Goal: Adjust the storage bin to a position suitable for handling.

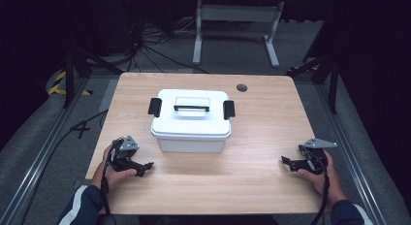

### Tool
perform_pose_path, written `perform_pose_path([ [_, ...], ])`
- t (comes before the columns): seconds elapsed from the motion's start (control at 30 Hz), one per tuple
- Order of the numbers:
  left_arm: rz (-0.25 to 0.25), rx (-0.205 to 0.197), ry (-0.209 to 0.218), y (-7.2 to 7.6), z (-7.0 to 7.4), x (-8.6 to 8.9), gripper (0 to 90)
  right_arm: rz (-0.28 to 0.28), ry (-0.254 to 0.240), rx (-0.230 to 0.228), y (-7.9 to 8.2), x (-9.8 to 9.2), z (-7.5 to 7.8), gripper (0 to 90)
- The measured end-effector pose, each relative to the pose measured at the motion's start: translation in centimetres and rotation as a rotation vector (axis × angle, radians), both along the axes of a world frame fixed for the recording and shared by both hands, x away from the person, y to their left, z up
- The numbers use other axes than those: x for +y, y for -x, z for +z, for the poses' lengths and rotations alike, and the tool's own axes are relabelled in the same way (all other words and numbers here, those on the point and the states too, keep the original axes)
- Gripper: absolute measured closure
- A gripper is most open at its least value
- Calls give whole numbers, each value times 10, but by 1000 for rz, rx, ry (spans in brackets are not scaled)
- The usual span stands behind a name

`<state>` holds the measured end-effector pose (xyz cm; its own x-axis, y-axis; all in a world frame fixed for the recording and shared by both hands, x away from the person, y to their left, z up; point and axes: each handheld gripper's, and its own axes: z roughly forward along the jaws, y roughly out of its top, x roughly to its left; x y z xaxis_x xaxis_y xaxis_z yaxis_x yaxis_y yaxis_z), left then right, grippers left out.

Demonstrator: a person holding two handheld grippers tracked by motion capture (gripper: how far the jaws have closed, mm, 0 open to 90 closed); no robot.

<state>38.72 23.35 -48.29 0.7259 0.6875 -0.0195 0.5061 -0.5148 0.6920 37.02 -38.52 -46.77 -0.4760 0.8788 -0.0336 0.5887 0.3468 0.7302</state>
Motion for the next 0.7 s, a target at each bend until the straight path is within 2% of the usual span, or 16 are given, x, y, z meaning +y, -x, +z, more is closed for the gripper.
perform_pose_path([
  [0.47, 1, -3, -1, -1, 0, 0, 2, 26, -3, -3, 1, -1, 1, 146],
  [0.7, 3, -2, 0, -1, 0, 0, 2, 97, 11, 22, 1, -4, 6, 224],
])
